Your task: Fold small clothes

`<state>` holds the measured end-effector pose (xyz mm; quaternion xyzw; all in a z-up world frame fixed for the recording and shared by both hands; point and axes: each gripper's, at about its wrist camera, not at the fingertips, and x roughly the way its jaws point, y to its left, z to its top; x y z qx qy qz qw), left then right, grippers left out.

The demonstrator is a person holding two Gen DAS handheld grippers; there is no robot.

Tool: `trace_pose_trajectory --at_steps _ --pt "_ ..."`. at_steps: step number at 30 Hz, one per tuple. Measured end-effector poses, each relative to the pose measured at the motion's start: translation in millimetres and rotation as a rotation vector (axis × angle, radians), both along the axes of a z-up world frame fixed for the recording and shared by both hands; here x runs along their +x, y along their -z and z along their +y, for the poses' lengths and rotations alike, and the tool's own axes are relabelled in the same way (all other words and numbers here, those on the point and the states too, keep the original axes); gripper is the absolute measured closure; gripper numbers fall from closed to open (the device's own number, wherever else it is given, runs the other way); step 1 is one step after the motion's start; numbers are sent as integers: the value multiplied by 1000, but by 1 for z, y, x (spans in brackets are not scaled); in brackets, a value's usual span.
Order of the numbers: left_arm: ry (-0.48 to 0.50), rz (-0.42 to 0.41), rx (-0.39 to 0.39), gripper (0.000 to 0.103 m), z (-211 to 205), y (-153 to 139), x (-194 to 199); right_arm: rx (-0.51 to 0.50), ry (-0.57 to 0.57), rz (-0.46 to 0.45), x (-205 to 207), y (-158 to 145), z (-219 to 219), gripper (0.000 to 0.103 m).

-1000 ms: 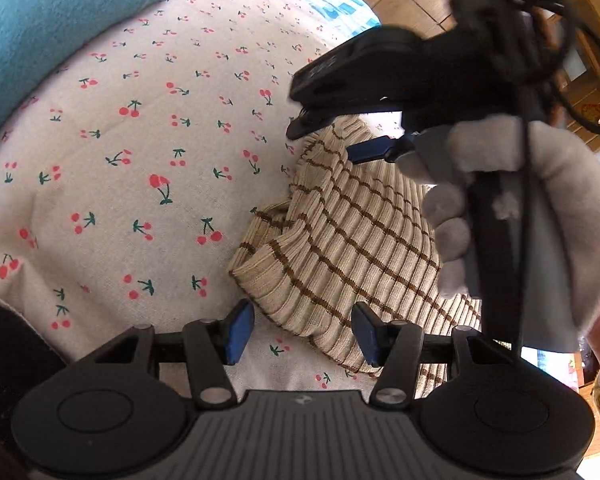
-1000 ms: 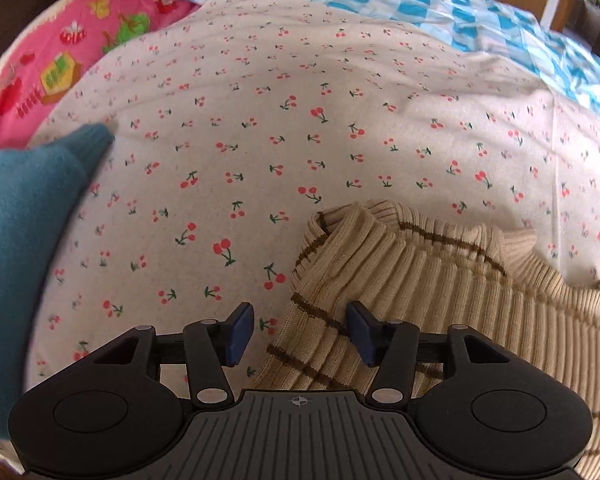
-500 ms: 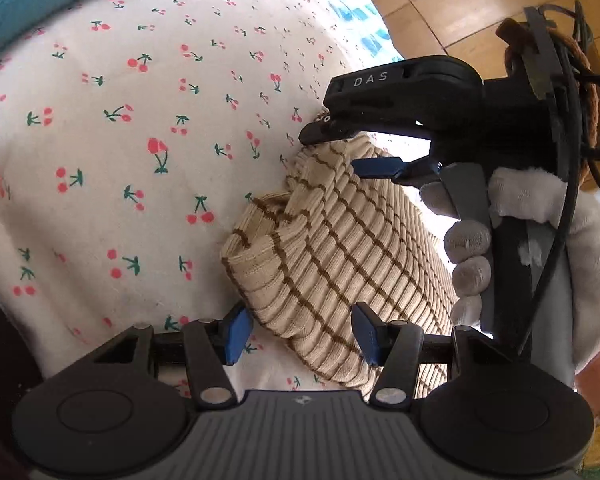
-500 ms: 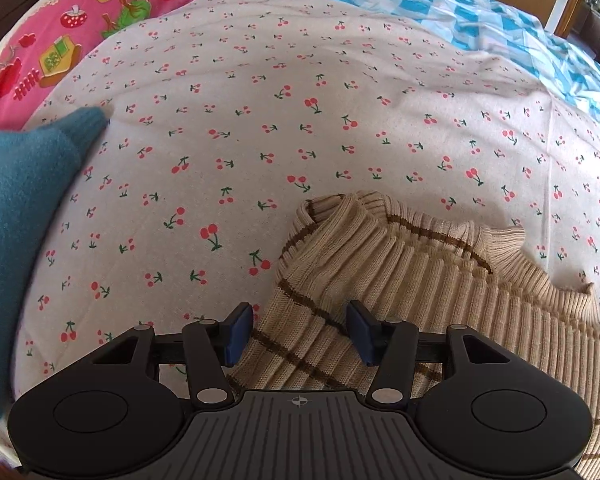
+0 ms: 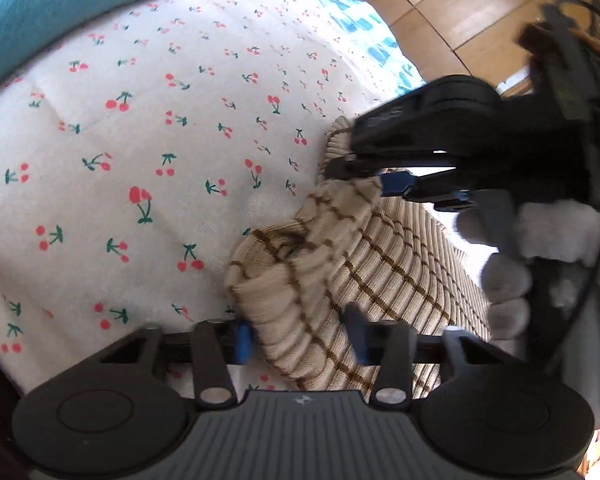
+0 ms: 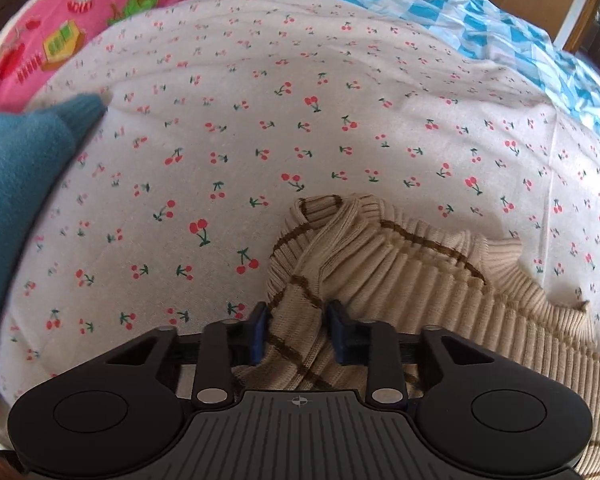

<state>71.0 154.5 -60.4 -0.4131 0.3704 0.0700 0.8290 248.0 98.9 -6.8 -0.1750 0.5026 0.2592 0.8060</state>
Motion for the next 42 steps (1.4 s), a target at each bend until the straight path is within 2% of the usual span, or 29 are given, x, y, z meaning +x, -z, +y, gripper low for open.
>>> trace_pose_trajectory --at_steps 1,2,8,13,17,21,24,25,26,28,29,31,32,34,37,42 --pt "5 -10 -3 74 0 -1 1 34 16 10 1 -6 -7 85" --pt "13 -29 -10 78 -1 -3 -1 64 27 14 2 -12 -13 86" --pt "137 -159 110 81 -30 -31 -2 231 66 1 -1 -49 -68 90" --pt "320 -258 169 81 -94 -70 13 408 154 -8 0 -81 -150 91" --pt "468 -288 233 81 -149 -85 34 516 257 -31 5 -94 -231 91" --pt "600 -253 292 80 -199 -78 58 579 402 -6 16 -69 -304 91" --pt "698 -159 363 80 -229 -52 67 591 525 53 21 -24 -342 89" --pt "719 -122 387 80 -235 -44 69 597 561 90 22 -5 -351 85" --pt "731 -104 403 80 -238 -39 69 613 592 126 22 9 -358 85" --pt "738 -106 420 81 -241 -38 68 722 644 161 14 27 -375 85" --pt "737 -108 424 81 -238 -38 73 762 653 166 11 29 -381 84" --pt "736 -110 432 80 -247 -42 65 804 674 152 7 27 -390 73" --pt "736 -111 437 80 -248 -43 67 820 681 136 4 24 -395 71" --pt "739 -116 455 80 -253 -47 50 836 687 107 -1 17 -401 70" --pt "749 -129 487 80 -258 -43 49 852 651 75 -11 5 -406 70" --pt "750 -128 486 80 -260 -44 44 808 596 106 -5 8 -385 70"
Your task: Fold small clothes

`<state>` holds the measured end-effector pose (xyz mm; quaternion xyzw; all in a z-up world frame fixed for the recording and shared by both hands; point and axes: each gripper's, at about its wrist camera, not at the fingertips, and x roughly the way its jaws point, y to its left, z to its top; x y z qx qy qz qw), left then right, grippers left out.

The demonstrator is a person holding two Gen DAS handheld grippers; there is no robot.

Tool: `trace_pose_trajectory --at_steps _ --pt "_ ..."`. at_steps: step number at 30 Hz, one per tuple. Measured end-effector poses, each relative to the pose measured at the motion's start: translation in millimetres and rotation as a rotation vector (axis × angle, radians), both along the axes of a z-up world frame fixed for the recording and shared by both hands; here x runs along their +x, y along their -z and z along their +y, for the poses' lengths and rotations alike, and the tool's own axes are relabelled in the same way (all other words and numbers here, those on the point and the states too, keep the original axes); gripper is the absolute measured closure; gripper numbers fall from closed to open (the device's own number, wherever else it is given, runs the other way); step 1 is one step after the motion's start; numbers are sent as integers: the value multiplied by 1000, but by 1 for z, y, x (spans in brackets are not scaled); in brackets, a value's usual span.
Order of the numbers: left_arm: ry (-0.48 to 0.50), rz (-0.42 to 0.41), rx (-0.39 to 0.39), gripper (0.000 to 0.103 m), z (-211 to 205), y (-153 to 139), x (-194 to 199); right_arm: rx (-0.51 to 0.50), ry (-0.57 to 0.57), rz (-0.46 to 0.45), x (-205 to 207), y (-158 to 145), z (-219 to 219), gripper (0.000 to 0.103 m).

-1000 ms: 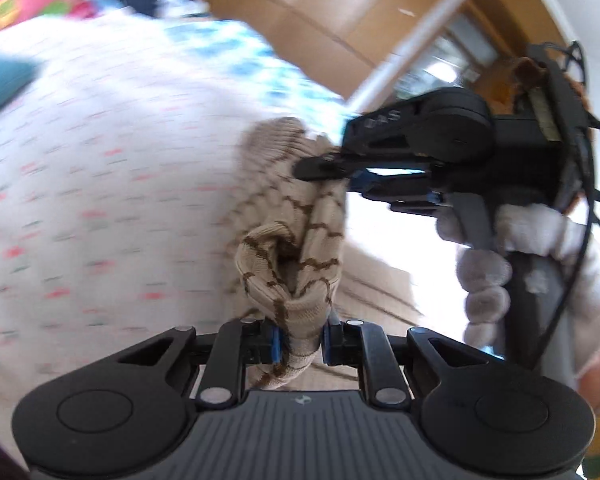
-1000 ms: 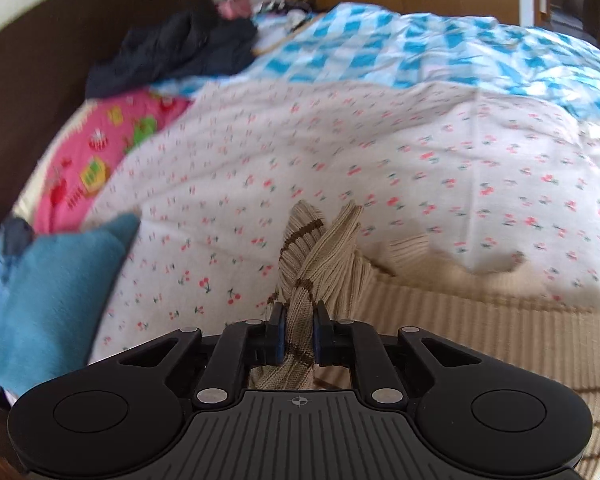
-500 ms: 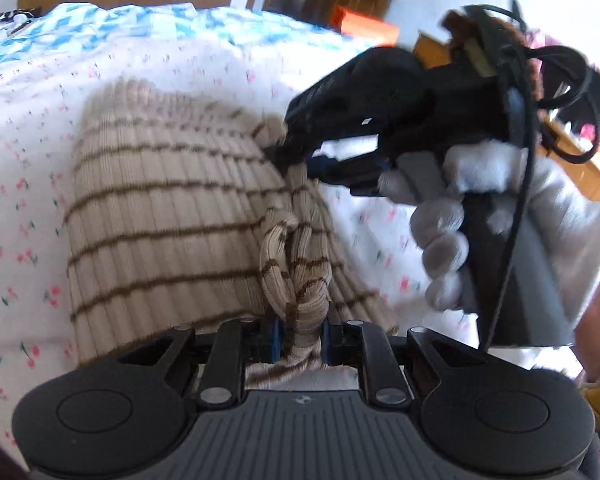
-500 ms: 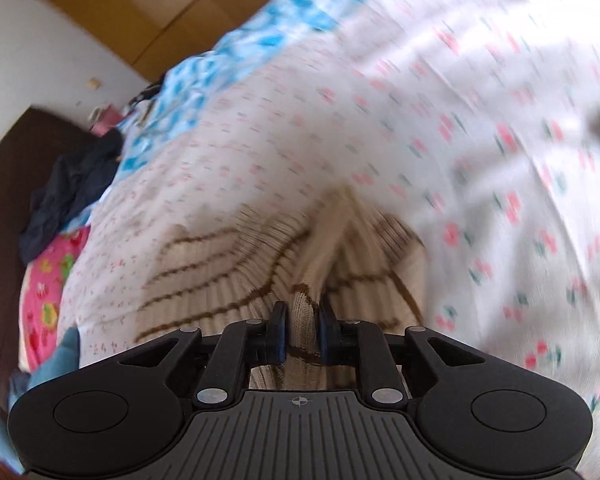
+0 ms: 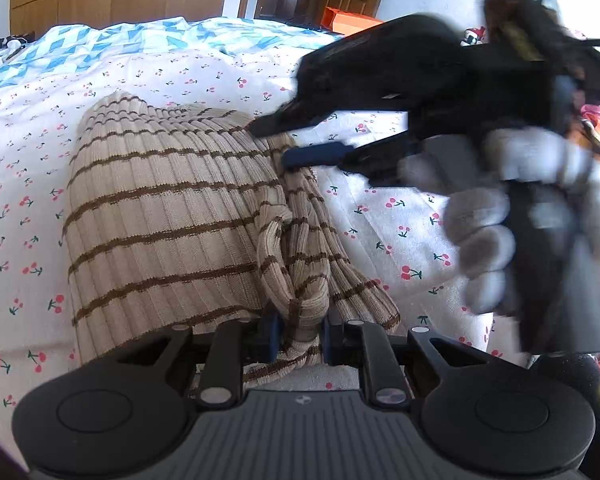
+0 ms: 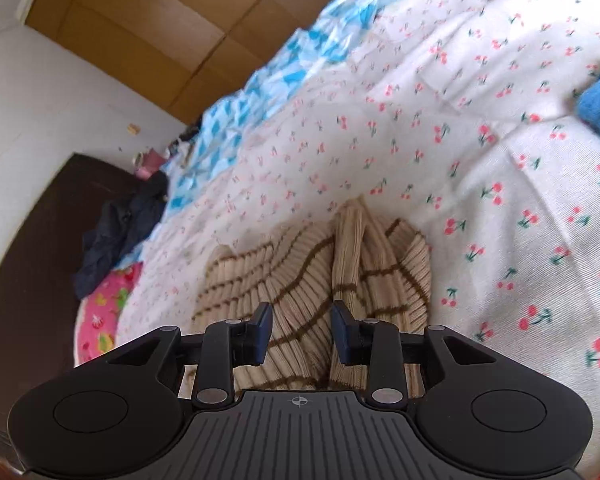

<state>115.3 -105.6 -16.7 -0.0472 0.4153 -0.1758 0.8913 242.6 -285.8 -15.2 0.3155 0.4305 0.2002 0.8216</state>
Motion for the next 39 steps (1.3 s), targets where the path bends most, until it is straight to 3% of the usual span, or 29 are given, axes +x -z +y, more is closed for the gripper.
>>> trace_pose_trajectory --at_steps 5,6,7,8,13,18,21,27,30,35,39 --pt "5 -5 11 80 -1 0 0 -66 -14 31 12 13 22 60" --pt "8 -5 14 80 -2 -1 -2 -75 -15 28 11 12 23 62" --pt "11 -7 15 80 -3 -3 -3 -84 -23 20 10 9 24 80" --pt "11 -14 13 80 -3 -5 -4 -80 -39 5 8 6 23 87" --pt "69 -89 20 80 -17 -18 -12 -19 25 -68 -5 -12 -8 91" --pt "120 -25 72 80 -32 6 -8 23 154 17 -7 24 -41 92" --pt "107 -11 48 80 -28 4 -7 30 142 33 -11 36 -41 88" --pt "116 -15 39 78 -34 -4 -6 27 133 -7 -15 26 -38 83" --pt "138 -12 23 70 -37 -3 -7 12 118 -38 -25 21 -39 73" --pt "184 -16 39 63 -44 -6 -16 -47 101 -20 -30 27 -35 72" --pt "202 24 -12 61 -29 -14 -25 -45 117 -29 -35 25 -36 72"
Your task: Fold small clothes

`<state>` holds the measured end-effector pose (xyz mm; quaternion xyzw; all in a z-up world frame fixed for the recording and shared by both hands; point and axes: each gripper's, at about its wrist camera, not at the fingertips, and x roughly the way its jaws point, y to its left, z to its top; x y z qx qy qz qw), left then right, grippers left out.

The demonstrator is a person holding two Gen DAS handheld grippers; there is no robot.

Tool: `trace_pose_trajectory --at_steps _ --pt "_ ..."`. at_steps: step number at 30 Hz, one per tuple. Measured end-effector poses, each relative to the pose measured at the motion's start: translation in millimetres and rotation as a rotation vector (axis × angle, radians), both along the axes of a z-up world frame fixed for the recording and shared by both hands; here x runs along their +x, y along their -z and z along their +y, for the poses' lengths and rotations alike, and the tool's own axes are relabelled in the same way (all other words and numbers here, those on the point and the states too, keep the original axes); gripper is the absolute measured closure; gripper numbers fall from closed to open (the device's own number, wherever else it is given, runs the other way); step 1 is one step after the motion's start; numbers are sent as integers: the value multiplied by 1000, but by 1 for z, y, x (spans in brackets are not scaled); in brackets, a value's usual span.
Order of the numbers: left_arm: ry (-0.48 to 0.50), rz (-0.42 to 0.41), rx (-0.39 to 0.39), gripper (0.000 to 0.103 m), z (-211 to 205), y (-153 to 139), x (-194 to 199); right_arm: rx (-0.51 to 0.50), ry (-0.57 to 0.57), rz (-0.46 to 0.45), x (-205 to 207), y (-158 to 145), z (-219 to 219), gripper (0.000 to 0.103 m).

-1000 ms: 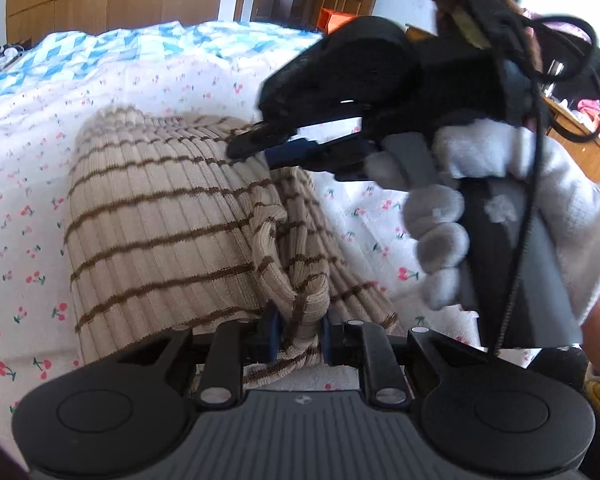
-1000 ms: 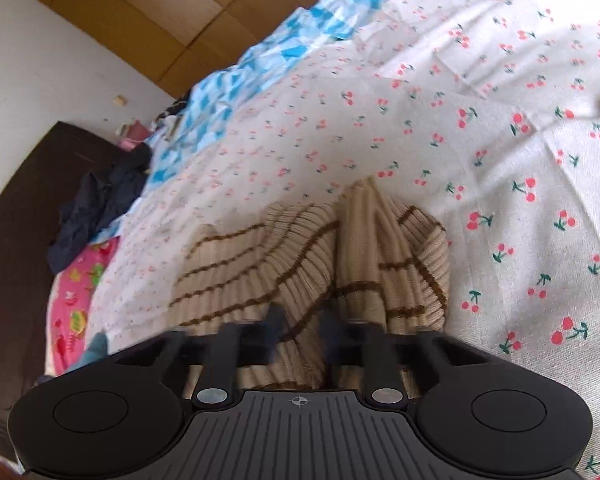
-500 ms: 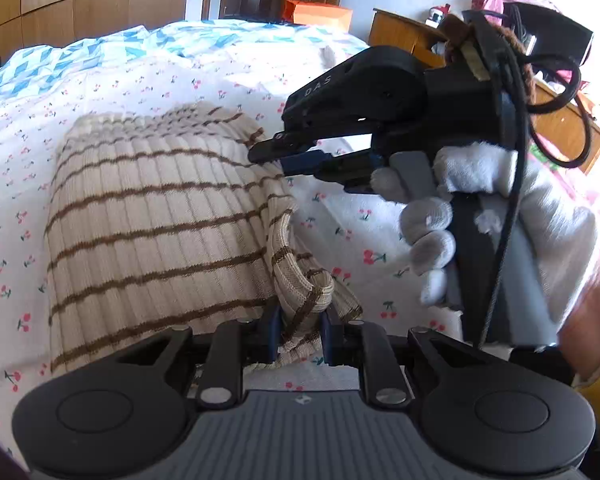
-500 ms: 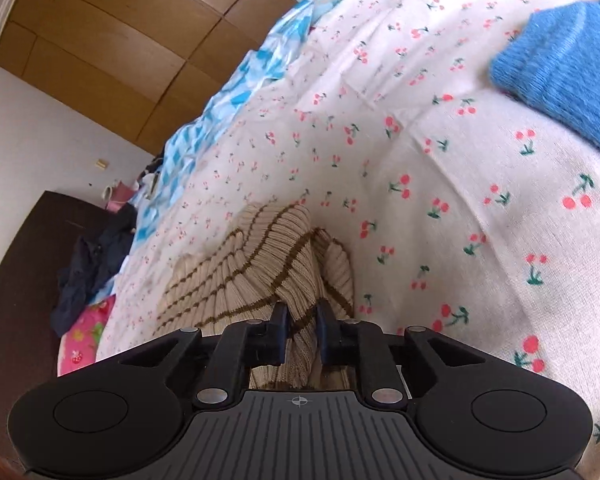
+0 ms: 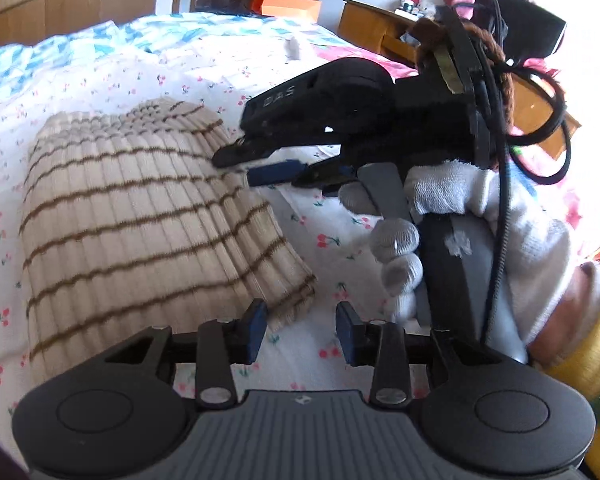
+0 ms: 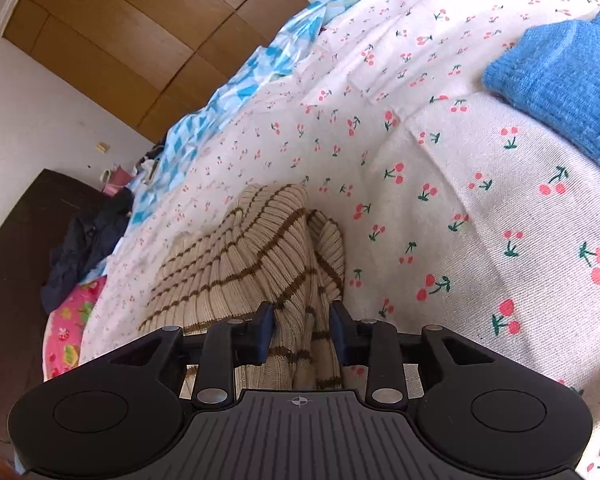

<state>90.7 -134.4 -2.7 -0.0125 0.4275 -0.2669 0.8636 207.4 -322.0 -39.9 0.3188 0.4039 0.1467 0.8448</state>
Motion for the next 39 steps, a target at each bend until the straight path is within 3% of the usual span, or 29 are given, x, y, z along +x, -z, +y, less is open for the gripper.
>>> trace_pose_trajectory --at_steps 6,10,13,15,17,21,27,30,31,32,33,34,36,37,39 --pt "-39 -29 -61 61 38 -22 -22 -57 20 -115 -28 -22 1 72" --pt "-153 -95 -49 59 68 -31 -8 -75 -57 -210 -47 -36 16 72" --pt "-251 -57 -24 58 86 -19 22 -153 -116 -160 -41 -29 34 74" --pt "-286 24 -5 58 93 2 38 -242 -93 -74 -34 -15 39 73" --pt "-293 51 -14 58 96 16 37 -245 -75 -43 -33 -13 36 69" --pt "-271 5 -43 58 96 18 26 -274 -84 -125 -33 -46 47 69" --pt "-262 11 -127 57 107 22 28 -421 -370 -175 30 -86 159 69" --pt "-244 16 -154 57 113 24 26 -425 -563 -76 65 -72 224 70" --pt "-245 24 -170 56 115 25 26 -437 -619 -19 75 -63 242 76" --pt "-249 34 -189 56 119 27 27 -485 -643 23 83 -54 256 76" --pt "-253 46 -207 56 121 29 30 -556 -637 45 91 -45 264 76" --pt "-257 56 -221 56 123 31 33 -612 -609 59 101 -39 267 84" --pt "-266 79 -251 56 126 35 38 -599 -524 116 127 -33 259 102" --pt "-273 96 -270 56 129 37 41 -565 -476 126 141 -32 252 103" --pt "-281 107 -286 56 132 40 42 -630 -362 50 158 -40 248 99"
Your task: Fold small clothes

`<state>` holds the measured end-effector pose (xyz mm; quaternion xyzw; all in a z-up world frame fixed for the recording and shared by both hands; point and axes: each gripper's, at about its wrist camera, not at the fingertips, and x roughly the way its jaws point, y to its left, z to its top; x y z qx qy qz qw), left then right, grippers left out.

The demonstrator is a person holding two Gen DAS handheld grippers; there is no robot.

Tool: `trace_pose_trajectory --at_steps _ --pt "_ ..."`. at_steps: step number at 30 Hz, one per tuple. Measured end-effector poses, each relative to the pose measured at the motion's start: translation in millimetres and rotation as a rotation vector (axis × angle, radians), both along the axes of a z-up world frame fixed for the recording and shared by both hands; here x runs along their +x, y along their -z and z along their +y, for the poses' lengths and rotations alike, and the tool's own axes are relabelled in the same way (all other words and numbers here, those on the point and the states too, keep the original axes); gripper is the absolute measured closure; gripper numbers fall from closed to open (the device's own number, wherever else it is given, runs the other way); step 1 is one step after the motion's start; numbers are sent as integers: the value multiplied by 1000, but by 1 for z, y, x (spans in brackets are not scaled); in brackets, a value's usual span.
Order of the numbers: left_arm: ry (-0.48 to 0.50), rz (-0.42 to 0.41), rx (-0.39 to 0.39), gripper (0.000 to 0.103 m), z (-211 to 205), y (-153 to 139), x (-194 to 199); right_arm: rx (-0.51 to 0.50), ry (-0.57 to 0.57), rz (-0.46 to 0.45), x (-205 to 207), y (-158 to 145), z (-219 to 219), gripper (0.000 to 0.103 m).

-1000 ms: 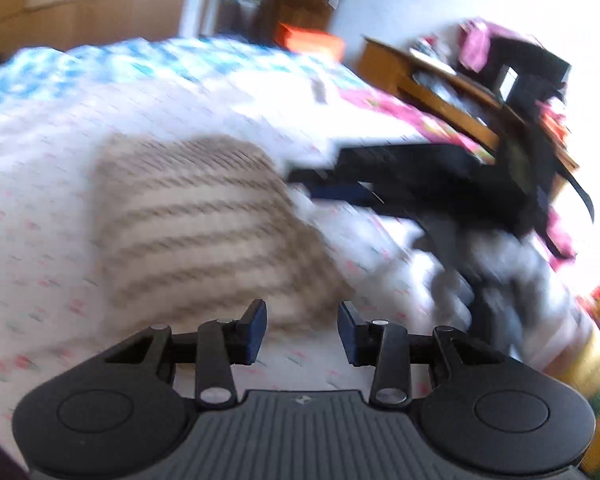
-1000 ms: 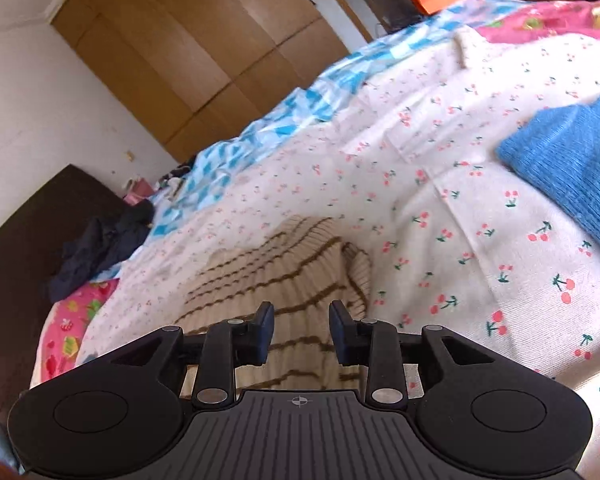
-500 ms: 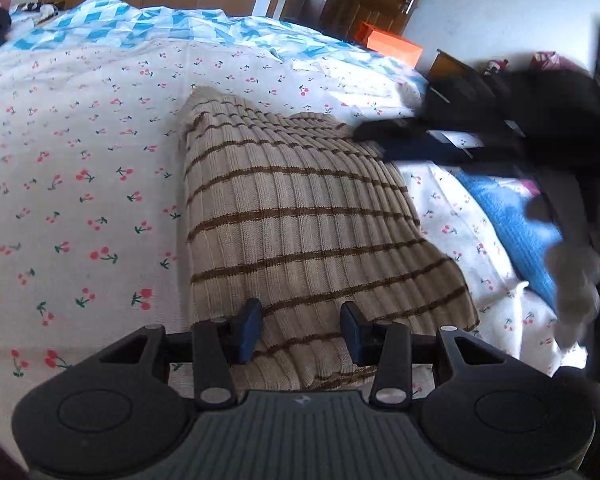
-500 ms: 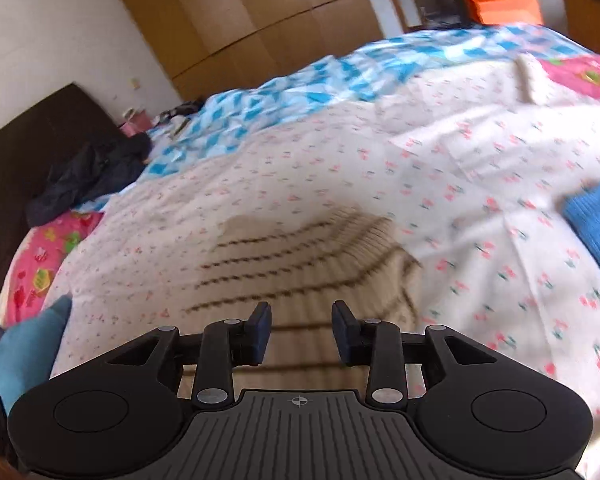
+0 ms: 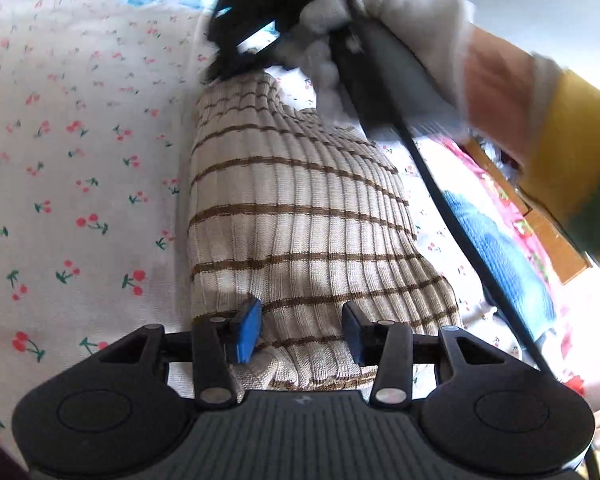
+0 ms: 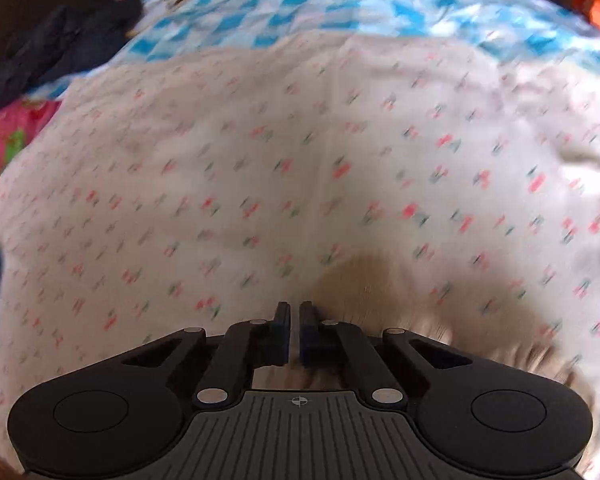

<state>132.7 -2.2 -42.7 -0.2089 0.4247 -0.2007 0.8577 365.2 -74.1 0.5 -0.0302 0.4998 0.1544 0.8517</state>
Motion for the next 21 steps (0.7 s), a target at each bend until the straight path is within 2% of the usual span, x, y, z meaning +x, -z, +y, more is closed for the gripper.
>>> trace_pose_trajectory --at_steps 1,3,5,6,7,10,12,14,16,19,21 --pt "-1 -2 1 56 1 0 -1 -46 28 -62 9 -5 -2 89" --pt "-2 -5 5 56 1 -2 -3 -54 79 -75 20 -12 -9 87" --pt "1 -7 14 56 0 -3 -2 15 39 -64 13 -23 -16 86" --pt "3 -9 21 56 -1 -3 -2 14 0 -59 5 -26 -16 78" --pt "3 -11 26 55 -5 -3 -3 -14 -39 -62 -6 -29 -13 65" --pt "1 -21 38 55 -7 -4 -6 -75 -89 -98 -29 -28 -11 48" --pt "3 -30 46 55 -8 -5 -7 -68 -77 -69 -26 -22 -10 40" --pt "3 -32 48 55 -9 -5 -8 -80 -58 -47 -21 -10 -5 43" --pt "5 -35 50 55 -9 -6 -7 -126 -36 -49 -16 1 -2 75" --pt "14 -37 64 55 -13 -5 -7 -99 19 -47 -9 5 -11 82" --pt "17 -39 70 55 -15 -5 -7 -83 51 -43 -4 8 -15 83"
